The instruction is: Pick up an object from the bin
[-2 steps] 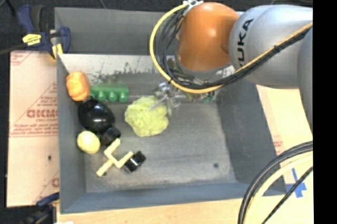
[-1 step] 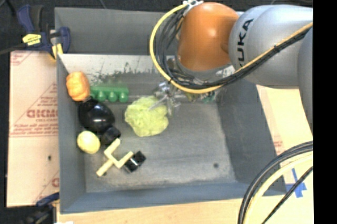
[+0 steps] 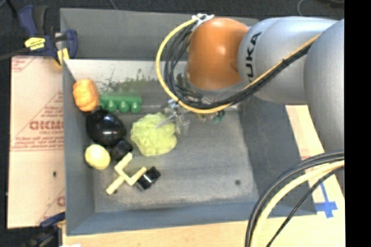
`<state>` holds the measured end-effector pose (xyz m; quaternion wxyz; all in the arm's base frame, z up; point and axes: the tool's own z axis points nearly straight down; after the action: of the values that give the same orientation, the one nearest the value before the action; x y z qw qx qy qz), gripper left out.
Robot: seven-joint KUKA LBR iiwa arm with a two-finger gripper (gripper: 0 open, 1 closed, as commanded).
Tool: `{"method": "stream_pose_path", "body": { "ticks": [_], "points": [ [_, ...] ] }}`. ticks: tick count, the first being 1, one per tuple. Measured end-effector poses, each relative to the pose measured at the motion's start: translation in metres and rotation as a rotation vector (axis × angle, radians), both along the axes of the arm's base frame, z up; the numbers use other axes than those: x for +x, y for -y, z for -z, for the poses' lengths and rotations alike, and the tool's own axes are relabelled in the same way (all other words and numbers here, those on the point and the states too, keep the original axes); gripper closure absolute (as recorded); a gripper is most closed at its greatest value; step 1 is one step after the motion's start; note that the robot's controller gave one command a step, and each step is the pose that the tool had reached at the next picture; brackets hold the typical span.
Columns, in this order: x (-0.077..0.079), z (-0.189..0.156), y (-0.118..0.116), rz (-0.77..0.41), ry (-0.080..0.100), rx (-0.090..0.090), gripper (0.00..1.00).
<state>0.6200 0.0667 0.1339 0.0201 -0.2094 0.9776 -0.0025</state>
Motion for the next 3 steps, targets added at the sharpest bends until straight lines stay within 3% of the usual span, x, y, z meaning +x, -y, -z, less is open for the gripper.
{"method": "stream_pose_path", "body": {
  "ticks": [1, 2, 3],
  "points": [
    [0.000, -0.009, -0.002, 0.032, -0.022, -0.001, 1.00],
    [0.005, 0.002, -0.006, 0.093, 0.012, 0.006, 1.00],
    [-0.009, -0.005, -0.010, 0.103, -0.025, 0.000, 1.00]
  ]
}}
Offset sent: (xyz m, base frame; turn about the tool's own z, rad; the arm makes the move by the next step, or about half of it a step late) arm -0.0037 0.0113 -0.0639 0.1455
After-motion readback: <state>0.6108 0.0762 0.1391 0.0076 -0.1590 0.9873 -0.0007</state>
